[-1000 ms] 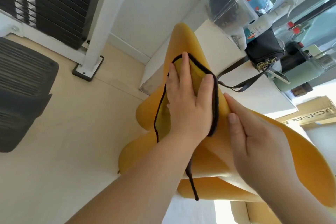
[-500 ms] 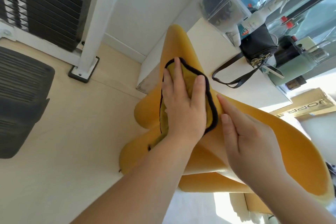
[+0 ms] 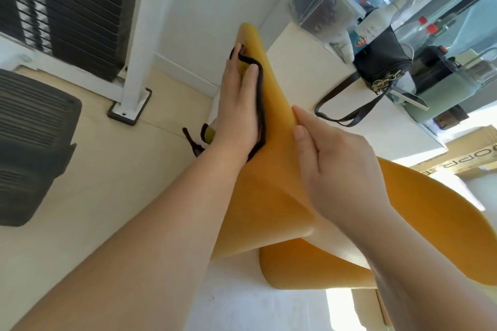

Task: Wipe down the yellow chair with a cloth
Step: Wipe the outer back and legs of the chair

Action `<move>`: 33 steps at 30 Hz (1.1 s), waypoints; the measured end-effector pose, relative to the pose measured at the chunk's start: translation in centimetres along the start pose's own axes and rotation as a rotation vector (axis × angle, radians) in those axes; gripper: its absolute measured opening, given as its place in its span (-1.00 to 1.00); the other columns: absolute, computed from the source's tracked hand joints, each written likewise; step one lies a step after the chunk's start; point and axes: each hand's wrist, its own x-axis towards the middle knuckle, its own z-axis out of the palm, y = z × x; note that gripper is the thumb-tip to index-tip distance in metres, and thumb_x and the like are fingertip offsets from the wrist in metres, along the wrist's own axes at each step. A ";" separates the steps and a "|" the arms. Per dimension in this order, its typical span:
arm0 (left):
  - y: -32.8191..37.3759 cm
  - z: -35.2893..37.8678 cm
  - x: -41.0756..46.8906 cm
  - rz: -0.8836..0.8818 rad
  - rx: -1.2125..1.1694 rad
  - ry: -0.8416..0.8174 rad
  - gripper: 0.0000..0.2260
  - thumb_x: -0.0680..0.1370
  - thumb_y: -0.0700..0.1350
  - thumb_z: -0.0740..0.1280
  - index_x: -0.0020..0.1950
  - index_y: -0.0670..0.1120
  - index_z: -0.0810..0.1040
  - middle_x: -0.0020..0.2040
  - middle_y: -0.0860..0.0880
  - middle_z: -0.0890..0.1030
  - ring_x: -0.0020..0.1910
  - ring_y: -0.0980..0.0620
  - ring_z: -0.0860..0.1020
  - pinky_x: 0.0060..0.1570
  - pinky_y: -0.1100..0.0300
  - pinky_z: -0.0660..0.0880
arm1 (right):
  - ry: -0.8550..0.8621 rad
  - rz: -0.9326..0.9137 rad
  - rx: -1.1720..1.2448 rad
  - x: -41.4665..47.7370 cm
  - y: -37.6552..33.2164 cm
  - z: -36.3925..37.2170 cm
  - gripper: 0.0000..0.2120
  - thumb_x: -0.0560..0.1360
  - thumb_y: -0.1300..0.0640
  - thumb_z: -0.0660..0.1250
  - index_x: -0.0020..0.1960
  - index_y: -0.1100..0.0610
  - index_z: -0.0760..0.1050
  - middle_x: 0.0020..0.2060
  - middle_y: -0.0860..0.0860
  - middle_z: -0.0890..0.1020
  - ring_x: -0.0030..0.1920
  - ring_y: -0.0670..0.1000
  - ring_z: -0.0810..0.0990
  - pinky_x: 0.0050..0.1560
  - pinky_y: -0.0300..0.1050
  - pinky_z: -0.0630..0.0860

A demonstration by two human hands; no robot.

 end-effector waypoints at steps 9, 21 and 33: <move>-4.9 4.9 -11.8 0.245 0.345 0.251 -0.34 0.61 0.38 -0.09 0.65 0.17 -0.10 0.68 0.07 -0.05 0.63 0.13 -0.03 0.59 -0.12 0.06 | -0.093 0.322 0.754 -1.0 2.8 -3.1 -0.66 0.65 0.00 0.15 -0.10 -0.07 0.68 -0.19 -0.04 0.73 -0.08 0.04 0.68 0.09 0.24 0.62; -9.8 10.9 -19.2 0.318 0.618 0.471 -0.29 0.56 0.45 -0.24 0.65 0.17 -0.17 0.68 0.01 -0.03 0.65 -0.03 -0.01 0.49 -0.40 0.02 | 0.031 0.072 -0.062 -12.4 13.5 -3.1 -0.40 0.61 -0.29 -0.13 -0.23 0.01 0.53 -0.49 -0.01 0.50 -0.42 0.01 0.51 -0.36 -0.01 0.52; -4.2 12.4 -18.2 0.580 0.703 0.326 -0.60 0.68 0.00 0.09 0.47 -0.09 0.42 0.66 -0.06 0.10 0.65 -0.13 -0.13 0.56 -0.24 0.00 | 0.145 -0.037 -0.155 -11.5 13.5 -1.5 -0.36 0.66 -0.23 -0.24 -0.36 -0.04 0.41 -0.51 -0.07 0.45 -0.46 -0.03 0.45 -0.41 -0.03 0.48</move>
